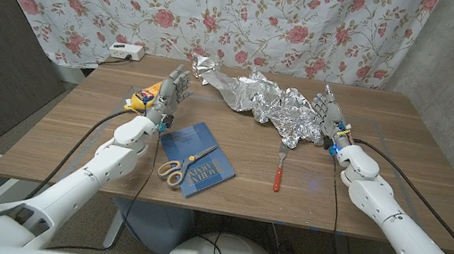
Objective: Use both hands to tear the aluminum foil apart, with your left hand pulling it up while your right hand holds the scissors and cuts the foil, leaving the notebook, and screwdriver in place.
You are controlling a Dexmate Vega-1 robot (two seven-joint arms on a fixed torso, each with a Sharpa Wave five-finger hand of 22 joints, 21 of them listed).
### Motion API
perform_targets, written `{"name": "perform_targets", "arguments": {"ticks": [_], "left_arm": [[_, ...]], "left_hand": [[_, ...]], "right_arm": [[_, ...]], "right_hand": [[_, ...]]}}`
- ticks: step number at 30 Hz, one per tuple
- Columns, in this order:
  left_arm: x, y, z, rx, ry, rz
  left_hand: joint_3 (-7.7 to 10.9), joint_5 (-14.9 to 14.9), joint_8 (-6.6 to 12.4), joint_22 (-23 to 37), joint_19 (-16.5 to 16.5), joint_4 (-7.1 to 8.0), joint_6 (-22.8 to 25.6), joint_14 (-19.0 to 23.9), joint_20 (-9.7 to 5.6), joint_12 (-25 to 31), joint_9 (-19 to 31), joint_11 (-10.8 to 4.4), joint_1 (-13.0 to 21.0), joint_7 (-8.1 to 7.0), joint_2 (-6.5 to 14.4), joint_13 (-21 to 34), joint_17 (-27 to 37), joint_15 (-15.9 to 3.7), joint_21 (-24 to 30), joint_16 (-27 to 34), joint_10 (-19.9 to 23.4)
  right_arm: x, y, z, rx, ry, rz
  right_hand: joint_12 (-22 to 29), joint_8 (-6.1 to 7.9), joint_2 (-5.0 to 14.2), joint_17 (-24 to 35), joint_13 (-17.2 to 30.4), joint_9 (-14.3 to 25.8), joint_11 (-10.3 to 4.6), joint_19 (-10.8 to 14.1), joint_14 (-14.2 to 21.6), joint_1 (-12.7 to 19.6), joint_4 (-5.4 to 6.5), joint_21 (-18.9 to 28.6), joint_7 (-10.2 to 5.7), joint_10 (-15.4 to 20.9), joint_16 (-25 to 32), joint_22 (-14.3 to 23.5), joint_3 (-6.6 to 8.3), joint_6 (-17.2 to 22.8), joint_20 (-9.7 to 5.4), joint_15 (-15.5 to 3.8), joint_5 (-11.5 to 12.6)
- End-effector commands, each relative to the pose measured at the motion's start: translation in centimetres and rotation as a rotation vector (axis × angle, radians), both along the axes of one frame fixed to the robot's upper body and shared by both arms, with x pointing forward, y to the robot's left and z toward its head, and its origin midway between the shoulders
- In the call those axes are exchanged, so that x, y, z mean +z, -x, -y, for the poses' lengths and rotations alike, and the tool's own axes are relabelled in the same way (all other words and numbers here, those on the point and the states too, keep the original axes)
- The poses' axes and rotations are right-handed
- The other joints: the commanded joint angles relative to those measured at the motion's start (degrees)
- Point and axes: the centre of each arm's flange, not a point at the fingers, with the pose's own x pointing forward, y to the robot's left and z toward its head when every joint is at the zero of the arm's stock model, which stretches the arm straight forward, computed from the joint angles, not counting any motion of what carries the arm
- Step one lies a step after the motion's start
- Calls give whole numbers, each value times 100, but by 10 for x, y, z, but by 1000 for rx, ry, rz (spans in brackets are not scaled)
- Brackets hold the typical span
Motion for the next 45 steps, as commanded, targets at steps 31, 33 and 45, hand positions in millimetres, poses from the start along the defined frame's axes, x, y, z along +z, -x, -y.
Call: {"name": "perform_targets", "arguments": {"ticks": [31, 33, 45], "left_arm": [[-8, 15, 3, 50, -122, 71], [-8, 21, 5, 57, -129, 86], [-11, 30, 11, 108, -157, 87]], "left_hand": [[18, 31, 35, 23, -42, -42, 61, -19, -8, 58, 12, -19, 85, -75, 10, 6, 8, 28, -43, 38, 149], [17, 31, 34, 23, -43, -45, 62, -20, -10, 59, 12, -39, 87, -80, 10, 5, 7, 23, -46, 38, 155], [16, 25, 29, 20, -167, -84, 81, -112, -225, 65, 11, -5, 118, -24, 8, 1, 0, -29, -125, 13, 200]], "right_arm": [[8, 26, 4, -17, 40, 13], [8, 28, 8, -12, 44, 16], [11, 25, 16, -29, 94, 15]], "right_hand": [[39, 26, 40, -23, -24, 7, 83, -66, -62, 93, -64, 41, 22, -44, 32, 10, 19, -45, -118, 69, 16], [37, 26, 40, -26, -28, 7, 87, -66, -75, 95, -67, 44, 24, -54, 28, 10, 19, -46, -133, 79, 14], [37, 27, 53, -44, -50, 6, 71, -163, -103, 120, -84, 23, 25, -78, 21, 6, 28, -53, -154, 78, 9]]}}
